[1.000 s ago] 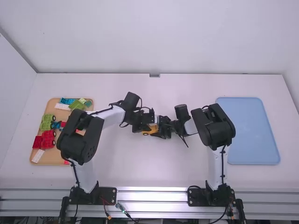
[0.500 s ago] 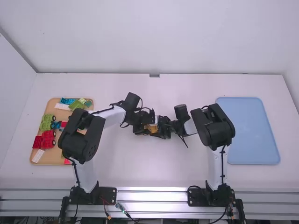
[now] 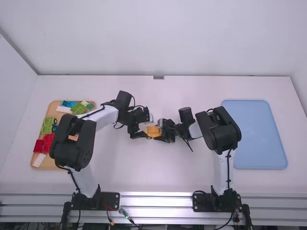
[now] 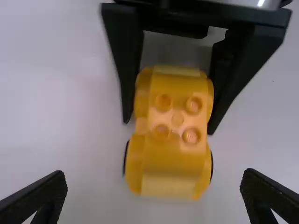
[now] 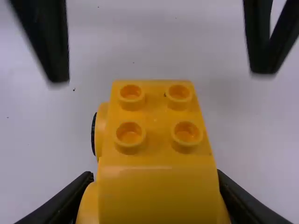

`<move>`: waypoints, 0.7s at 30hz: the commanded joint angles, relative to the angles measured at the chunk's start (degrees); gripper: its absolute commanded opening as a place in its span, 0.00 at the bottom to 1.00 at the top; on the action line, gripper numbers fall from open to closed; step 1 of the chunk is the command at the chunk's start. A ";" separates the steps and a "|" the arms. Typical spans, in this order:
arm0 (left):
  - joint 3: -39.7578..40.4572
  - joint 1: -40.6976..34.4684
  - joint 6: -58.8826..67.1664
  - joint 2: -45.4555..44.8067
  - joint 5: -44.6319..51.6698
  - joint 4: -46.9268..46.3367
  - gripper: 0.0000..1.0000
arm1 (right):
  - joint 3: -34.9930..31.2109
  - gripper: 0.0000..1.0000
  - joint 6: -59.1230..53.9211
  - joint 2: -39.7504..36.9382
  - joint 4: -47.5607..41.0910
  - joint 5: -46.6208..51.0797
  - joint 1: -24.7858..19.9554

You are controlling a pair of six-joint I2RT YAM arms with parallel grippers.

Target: Assemble lego blocks to make yellow taxi

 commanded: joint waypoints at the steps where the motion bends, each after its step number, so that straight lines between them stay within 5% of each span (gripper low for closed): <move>1: -0.09 4.72 4.22 -4.07 6.45 -1.79 0.99 | 0.11 0.58 1.18 1.33 -0.76 1.90 0.59; 11: -2.32 21.59 2.05 -6.69 22.97 1.03 0.99 | 4.94 0.58 10.78 -0.35 -1.46 9.07 -0.72; 17: -6.64 23.54 -11.56 -6.67 21.84 16.22 0.99 | 7.19 0.56 11.96 -11.69 -12.22 16.48 -5.57; 21: -10.78 22.32 -26.69 -6.67 13.07 32.15 0.99 | 7.39 0.51 11.98 -22.05 -25.00 24.52 -13.11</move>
